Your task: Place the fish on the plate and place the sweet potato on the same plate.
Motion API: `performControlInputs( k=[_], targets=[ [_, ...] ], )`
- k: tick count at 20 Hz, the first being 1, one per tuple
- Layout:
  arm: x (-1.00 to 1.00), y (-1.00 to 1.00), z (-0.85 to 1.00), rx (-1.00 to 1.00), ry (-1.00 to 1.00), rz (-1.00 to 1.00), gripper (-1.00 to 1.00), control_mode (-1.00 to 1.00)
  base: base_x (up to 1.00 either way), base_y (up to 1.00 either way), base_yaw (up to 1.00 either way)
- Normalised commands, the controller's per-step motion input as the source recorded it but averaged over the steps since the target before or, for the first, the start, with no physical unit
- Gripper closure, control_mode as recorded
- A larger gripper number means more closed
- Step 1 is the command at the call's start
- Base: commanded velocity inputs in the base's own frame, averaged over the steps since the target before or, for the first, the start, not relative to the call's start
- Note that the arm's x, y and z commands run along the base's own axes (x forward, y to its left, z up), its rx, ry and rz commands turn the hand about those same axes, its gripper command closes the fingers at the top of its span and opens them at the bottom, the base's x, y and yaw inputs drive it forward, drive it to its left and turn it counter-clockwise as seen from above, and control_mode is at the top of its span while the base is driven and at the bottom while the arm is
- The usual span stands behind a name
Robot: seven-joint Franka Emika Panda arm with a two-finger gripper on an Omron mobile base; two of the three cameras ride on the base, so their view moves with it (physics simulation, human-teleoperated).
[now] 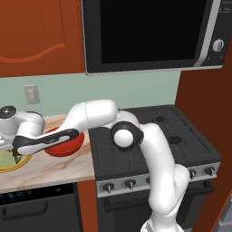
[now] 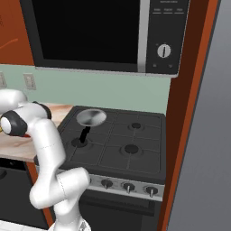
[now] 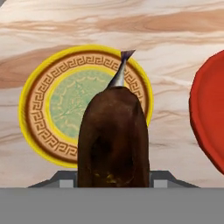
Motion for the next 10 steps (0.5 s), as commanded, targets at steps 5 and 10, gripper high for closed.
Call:
performControlInputs(
  k=[5, 10],
  targets=[
    [0.03, 0.00, -0.14, 0.00, -0.02, -0.03, 1.00, -1.00, 0.00, 0.00, 0.00],
    [0.02, 0.07, -0.06, 0.02, -0.04, -0.03, 1.00, -1.00, 0.00, 0.00, 0.00]
  ],
)
